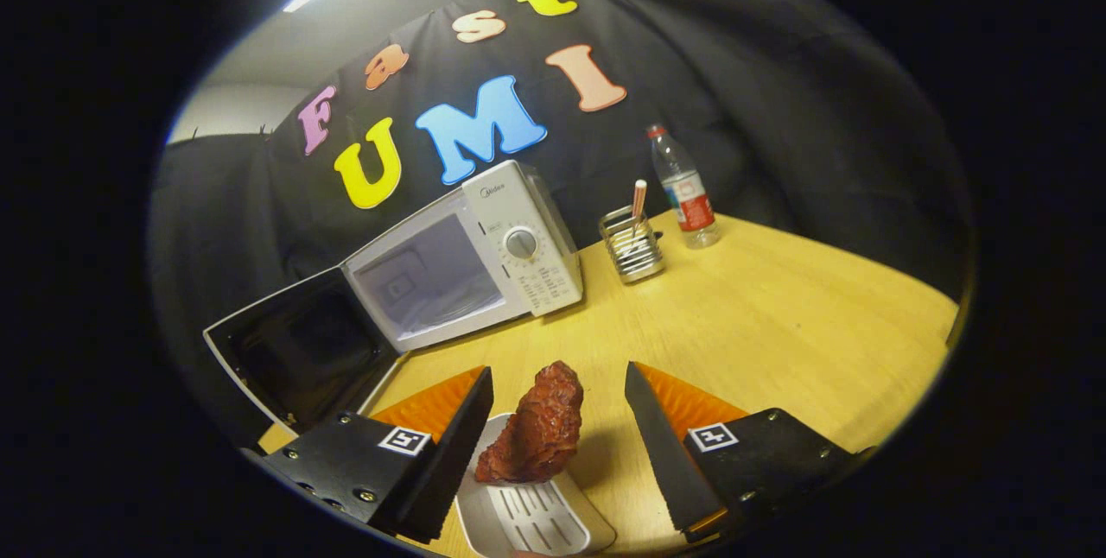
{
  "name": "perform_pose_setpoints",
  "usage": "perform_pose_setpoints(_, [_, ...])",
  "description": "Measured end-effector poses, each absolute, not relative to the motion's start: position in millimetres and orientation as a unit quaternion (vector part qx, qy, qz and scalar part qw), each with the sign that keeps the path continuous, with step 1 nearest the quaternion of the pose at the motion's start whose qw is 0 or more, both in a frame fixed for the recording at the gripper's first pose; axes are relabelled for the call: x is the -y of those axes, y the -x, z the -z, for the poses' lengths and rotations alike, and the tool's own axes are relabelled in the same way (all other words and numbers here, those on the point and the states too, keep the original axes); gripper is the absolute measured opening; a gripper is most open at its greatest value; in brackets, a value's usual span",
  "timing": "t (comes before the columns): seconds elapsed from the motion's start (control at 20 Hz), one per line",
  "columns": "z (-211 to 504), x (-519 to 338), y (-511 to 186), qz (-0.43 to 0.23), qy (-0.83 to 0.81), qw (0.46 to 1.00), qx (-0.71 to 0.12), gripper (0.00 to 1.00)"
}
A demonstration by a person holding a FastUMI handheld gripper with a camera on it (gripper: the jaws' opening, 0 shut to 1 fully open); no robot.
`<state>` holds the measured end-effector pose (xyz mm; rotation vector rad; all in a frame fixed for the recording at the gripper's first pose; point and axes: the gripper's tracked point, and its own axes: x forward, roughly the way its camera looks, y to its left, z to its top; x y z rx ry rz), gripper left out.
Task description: Open the microwave, put the food inside, and close the microwave door.
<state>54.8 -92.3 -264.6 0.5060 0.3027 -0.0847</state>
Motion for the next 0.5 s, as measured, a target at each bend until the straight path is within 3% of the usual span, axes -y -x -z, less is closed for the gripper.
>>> perform_pose_setpoints(0.1, [270, 90, -61, 0.027, -0.285, 0.947, -0.148, 0.73])
perform_pose_setpoints(0.15, [273, 95, -62, 0.03, -0.286, 0.945, -0.153, 0.53])
perform_pose_setpoints(0.25, [266, 96, -59, 0.019, -0.29, 0.946, -0.144, 0.33])
perform_pose_setpoints(0.3, [264, 96, -58, 0.022, -0.298, 0.945, -0.134, 0.33])
perform_pose_setpoints(0.45, [246, 87, -60, 0.003, -0.305, 0.944, -0.126, 0.11])
perform_pose_setpoints(0.5, [247, 83, -60, 0.002, -0.301, 0.945, -0.13, 0.11])
